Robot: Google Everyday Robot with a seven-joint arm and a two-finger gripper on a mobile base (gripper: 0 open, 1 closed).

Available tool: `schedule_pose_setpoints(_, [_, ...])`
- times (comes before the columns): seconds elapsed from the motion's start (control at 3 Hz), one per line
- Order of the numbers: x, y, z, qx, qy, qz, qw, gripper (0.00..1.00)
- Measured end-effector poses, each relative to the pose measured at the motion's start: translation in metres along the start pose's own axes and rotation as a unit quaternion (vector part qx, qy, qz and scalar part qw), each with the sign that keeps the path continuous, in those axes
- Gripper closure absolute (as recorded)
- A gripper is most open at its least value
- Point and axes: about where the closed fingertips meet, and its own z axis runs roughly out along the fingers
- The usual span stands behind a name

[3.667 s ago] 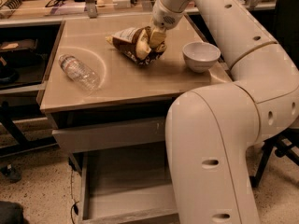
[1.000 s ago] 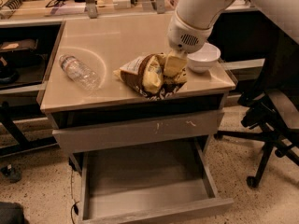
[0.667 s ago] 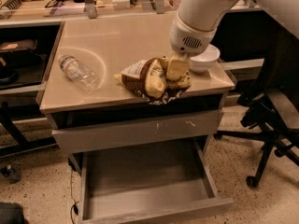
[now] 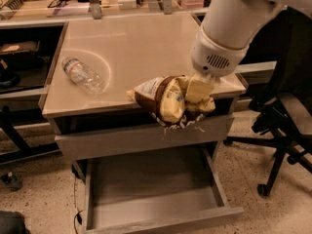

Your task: Place brown chip bag into middle drawer

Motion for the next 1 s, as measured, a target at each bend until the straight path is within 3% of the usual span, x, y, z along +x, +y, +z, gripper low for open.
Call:
schedule_pose_setpoints(0.33, [0.018,0.035,0.006,-0.015,0.009,0.030,0.9994,1.00])
schedule_pose_setpoints(0.67, [0.018,0.035,0.007,-0.015,0.008,0.029,0.9994,1.00])
schedule_pose_setpoints(1.0, [0.023,0.045,0.035,-0.035,0.003,0.047,0.9983,1.00])
